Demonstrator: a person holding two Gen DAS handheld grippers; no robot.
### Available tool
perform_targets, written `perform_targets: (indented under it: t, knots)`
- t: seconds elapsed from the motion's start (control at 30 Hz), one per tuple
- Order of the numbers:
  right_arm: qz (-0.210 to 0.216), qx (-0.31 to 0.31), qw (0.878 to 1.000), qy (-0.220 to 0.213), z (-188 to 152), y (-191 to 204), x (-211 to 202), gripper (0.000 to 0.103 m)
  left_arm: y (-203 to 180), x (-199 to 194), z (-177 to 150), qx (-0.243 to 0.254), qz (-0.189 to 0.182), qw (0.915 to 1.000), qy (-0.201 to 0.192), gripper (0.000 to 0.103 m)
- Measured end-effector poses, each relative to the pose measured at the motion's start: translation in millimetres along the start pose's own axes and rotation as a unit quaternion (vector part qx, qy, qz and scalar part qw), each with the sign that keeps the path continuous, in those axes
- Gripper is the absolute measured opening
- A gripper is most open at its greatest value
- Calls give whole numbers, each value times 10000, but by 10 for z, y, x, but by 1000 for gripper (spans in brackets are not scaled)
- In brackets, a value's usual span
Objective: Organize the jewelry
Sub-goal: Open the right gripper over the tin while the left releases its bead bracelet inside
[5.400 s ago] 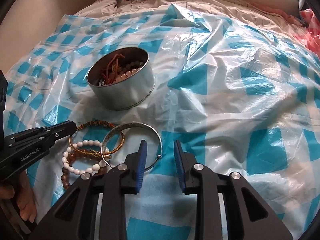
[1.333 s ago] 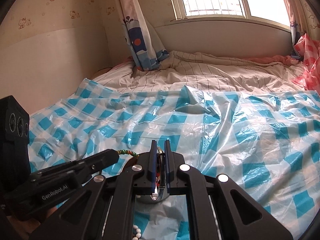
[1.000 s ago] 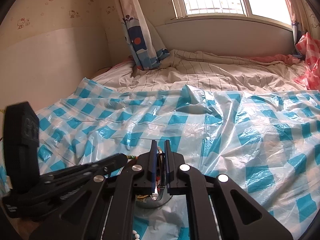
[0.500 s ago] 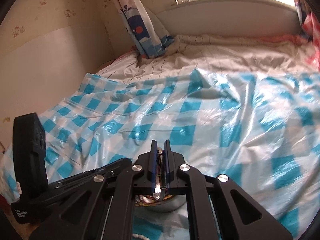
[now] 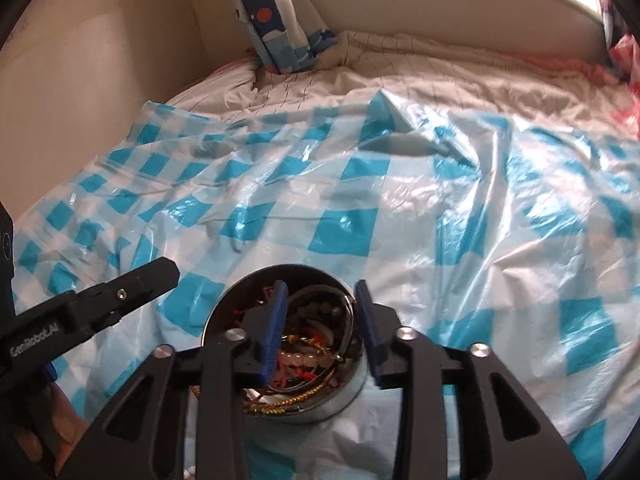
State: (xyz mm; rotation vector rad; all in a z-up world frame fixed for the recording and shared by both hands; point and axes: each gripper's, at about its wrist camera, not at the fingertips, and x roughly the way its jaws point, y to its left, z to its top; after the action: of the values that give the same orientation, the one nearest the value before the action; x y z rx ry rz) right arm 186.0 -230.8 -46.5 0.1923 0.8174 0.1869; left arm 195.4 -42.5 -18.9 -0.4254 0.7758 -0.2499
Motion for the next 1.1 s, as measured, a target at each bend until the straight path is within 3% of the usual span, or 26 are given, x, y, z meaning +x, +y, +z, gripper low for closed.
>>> perform_targets:
  t: [0.17,0.33,0.43,0.7,0.87,0.93,1.03,1.1]
  knots:
    - [188,129,9996,-148,-10,-85,-202,46,26,-15,1,-62,26,10000,-17,21]
    - [646,-275,9974,164,-106,24,-231,47,37,-18,8,-65,32,10000,-16,24]
    - [649,-599,9952,414,-175,133,-181,47,55,-28,15,-86,36,10000,-22,26]
    - [4,-1044,9933,493,-228,235,29,47,38,-31,7,-69,42,10000,-22,28]
    - [-152,-1107,9925,503,-143,278,189,49,30,-24,-6,-72,54,10000,-8,29]
    - [-49,-1052,9936,397,-112,241,113,49,25,-20,-12,-82,59,9999,-1,30]
    - [248,-1166,9913,566,-92,244,65,41,30,-16,-8,-77,66,9999,-8,31]
    - [681,-1074,9892,723,-94,236,2,37,44,-5,0,-95,72,9999,-12,32]
